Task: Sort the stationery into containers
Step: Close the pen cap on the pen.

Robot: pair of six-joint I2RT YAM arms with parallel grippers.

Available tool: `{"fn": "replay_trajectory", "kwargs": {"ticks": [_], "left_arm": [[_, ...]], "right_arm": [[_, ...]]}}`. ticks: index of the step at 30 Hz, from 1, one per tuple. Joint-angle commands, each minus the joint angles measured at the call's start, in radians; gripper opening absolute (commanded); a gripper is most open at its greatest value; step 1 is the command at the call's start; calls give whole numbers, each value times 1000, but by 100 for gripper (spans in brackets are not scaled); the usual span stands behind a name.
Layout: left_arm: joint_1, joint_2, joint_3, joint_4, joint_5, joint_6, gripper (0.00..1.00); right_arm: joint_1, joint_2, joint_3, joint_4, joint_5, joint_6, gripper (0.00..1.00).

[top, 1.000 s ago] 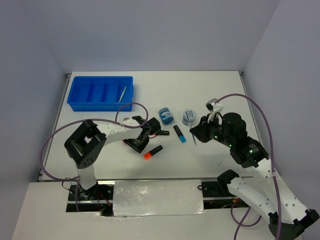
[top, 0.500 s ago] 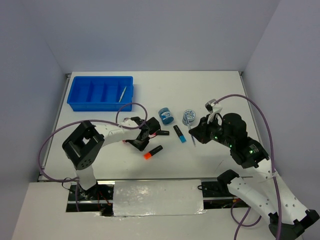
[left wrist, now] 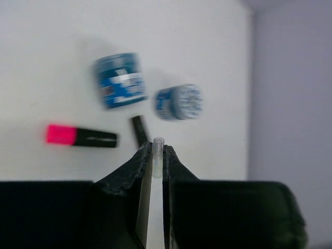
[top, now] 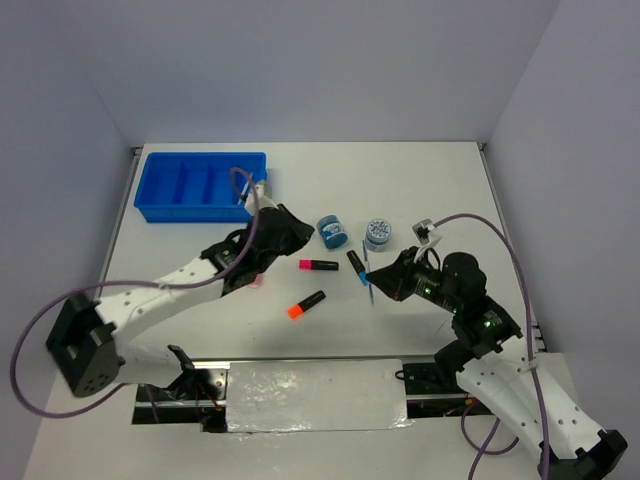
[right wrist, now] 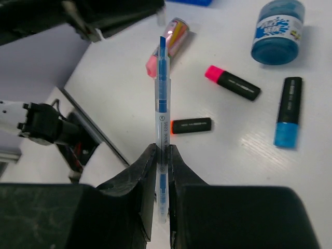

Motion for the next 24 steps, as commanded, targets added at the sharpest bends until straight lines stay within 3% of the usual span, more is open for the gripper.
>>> {"fn": "replay_trajectory", "kwargs": {"ticks": [1,6,12,16,24], "left_arm": [[9,-172,-136,480,183,323,0],[11,-311,-229,685,453,413,0],[12,-387,-305,914,616,432,0],[11,-388,-279,917,685,480,0],[12,-416,-228,796,705,552,0]], "right_arm": [[9,-75,-118,312,-21,245,0],[49,-88,-217,523,-73,371,0],[225,12,-185,602,40,316,0],[331,52,-153,634,134,265,0],[348,60,-137,675,109,202,0]]}}
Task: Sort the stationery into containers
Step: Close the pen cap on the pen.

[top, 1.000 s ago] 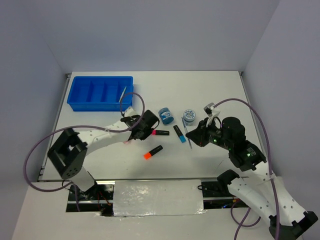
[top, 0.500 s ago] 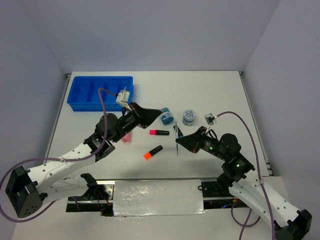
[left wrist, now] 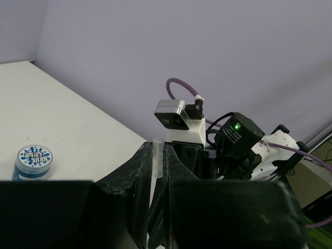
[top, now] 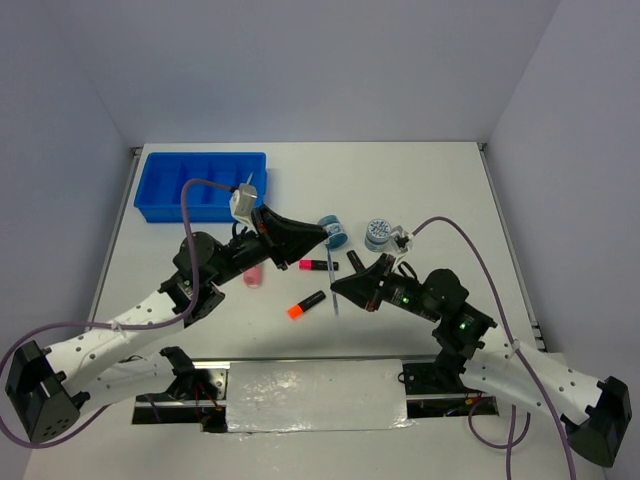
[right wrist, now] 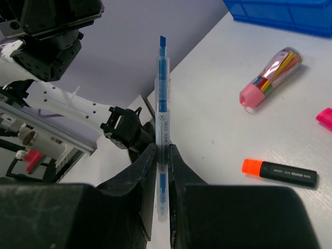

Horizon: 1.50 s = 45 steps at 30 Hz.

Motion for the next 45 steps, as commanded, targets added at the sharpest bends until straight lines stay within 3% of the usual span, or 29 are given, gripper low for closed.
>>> {"fn": "replay_trajectory", "kwargs": {"ticks": [1,14,45], "left_arm": [[4,-41,30,25,30,56,0],[2,-25,42,-7,-2,56,0],[3,8,30,10,9,-19,0]], "right_arm": [[12,-12,54,85,21,-59,0],[17,20,120,80,-103,-138,0],[15,26,172,102,-20,-191,0]]}}
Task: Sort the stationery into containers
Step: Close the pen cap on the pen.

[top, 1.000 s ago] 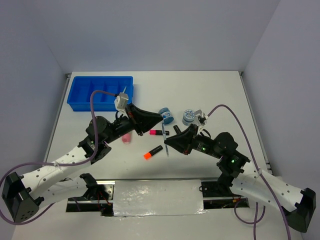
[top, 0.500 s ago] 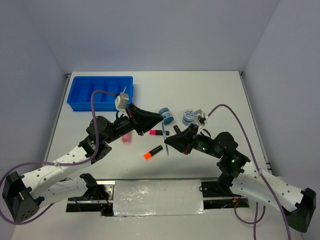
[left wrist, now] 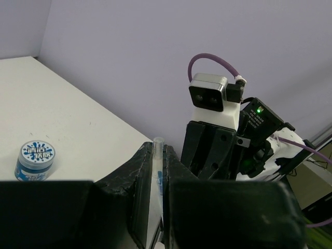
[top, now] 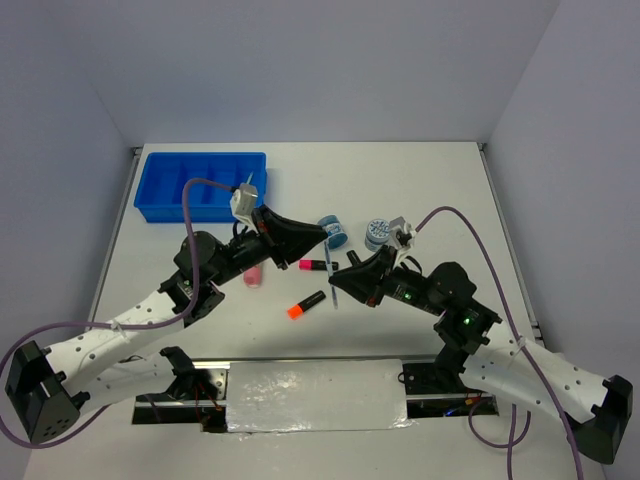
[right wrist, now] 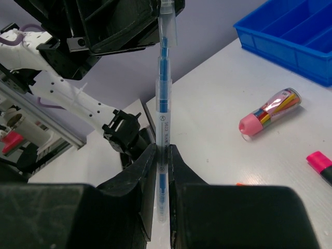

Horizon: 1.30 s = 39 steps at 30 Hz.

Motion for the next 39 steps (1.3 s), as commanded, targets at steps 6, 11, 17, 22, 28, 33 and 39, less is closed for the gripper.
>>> {"fn": "replay_trajectory", "kwargs": {"ticks": [6,11,17,22,28,33,39], "left_arm": [[3,16,13,33,-26,-114,0],[1,16,32,-46,-64,-103,0],[3,7,32,-63,-81,-77,0],[3,13,36,-39,-64,-86,0],[1,30,32,-45,-38,-88,6],[3,39,63,-114,-31,-53,29],[1,39,86,-126,-32,-45,32]], "right_arm": [[8,20,75,122,71,-49,0],[8,-6,55,145,105,-43,0],[8,-35,50,132,125,-41,0],[8,-14,55,148,127,-32,0],[8,17,75,170,156,-26,0],[8,37,107,161,104,-54,0],[9,51,95,178,82,-32,0]]}}
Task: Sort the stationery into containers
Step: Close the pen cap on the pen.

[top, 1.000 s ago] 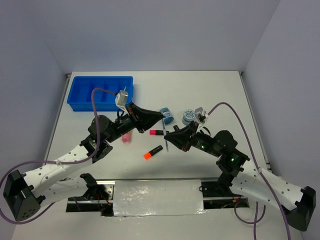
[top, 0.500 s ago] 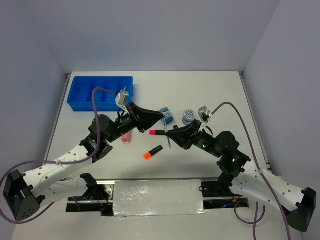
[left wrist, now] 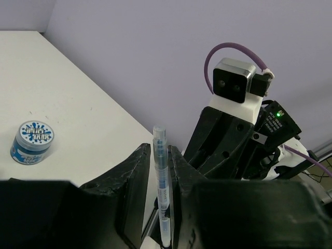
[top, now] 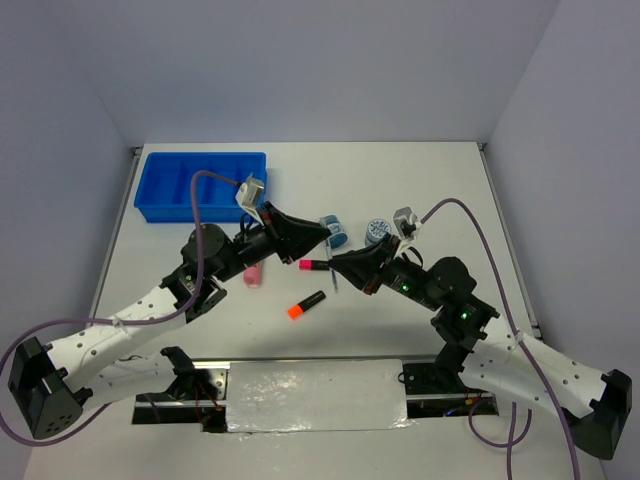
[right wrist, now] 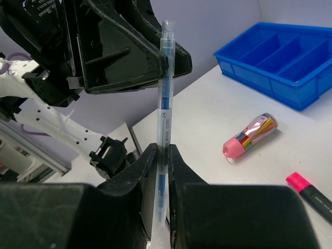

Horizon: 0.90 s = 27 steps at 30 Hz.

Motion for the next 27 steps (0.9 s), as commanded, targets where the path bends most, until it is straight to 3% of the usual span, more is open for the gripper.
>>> {"fn": "replay_trajectory", "kwargs": {"ticks": [1,6,12,15,18,21,25,27], "left_arm": [[1,13,40,-18,30,37,33],[-1,38,54,16,76,31,27],[-1,66,37,60,131,12,39],[-1,64,32,51,129,17,37],[1,58,40,44,126,24,5],[-1,57,55,40,148,43,0],[1,47,77,66,250,83,0],[1,41,87,70,289,95,0]], "right_arm": [[7,0,47,123,-22,-3,0],[7,4,62,120,-12,0,0],[7,20,93,84,36,0,0],[7,12,94,79,50,-3,0],[7,15,96,76,42,-4,0],[6,24,87,100,-21,-20,0],[7,89,116,65,-136,-52,31],[7,106,123,67,-160,-54,33]]}}
